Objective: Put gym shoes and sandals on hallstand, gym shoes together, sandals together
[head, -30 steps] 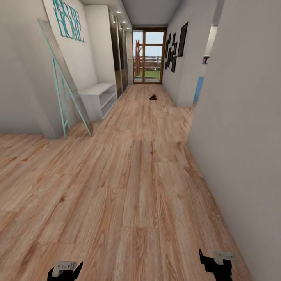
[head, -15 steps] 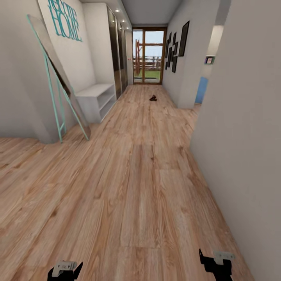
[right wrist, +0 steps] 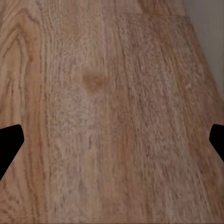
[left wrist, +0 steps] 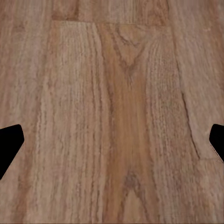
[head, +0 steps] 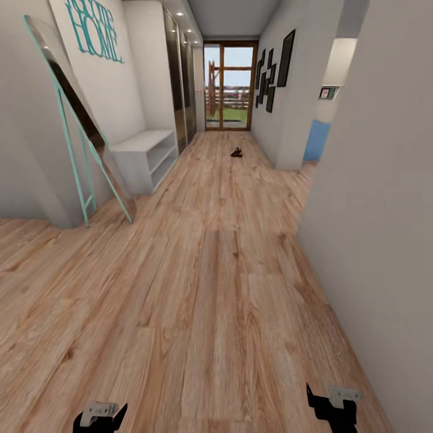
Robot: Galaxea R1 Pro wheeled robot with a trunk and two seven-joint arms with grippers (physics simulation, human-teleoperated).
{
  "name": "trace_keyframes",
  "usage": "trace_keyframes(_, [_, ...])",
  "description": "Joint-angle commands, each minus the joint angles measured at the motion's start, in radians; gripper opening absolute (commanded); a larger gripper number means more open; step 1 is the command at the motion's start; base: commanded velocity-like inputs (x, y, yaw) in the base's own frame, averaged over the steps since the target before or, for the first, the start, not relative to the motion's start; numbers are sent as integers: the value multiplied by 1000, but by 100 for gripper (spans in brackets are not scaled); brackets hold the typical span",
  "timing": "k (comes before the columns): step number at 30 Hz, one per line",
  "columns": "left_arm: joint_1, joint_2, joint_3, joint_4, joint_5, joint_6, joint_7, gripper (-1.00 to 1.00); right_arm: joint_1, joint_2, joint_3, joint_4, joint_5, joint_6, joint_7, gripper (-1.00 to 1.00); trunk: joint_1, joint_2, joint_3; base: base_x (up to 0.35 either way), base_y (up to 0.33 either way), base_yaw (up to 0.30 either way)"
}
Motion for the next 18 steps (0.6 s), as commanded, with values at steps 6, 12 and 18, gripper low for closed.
trace_keyframes(6, [-1,0,9,1,5,-3,11,100,7,9,-5,1,11,-3,-4,100,0,0,-1,339,0,0])
trace_keyframes(12, [-1,0,9,17,23,-3,32,100,14,21,-5,1,12,-3,-4,100,0,0,-1,339,0,0])
trace_keyframes(18, [-1,1,9,27,30,-4,40,100,16,26,-6,0,11,-3,-4,100,0,0,-1,339,0,0])
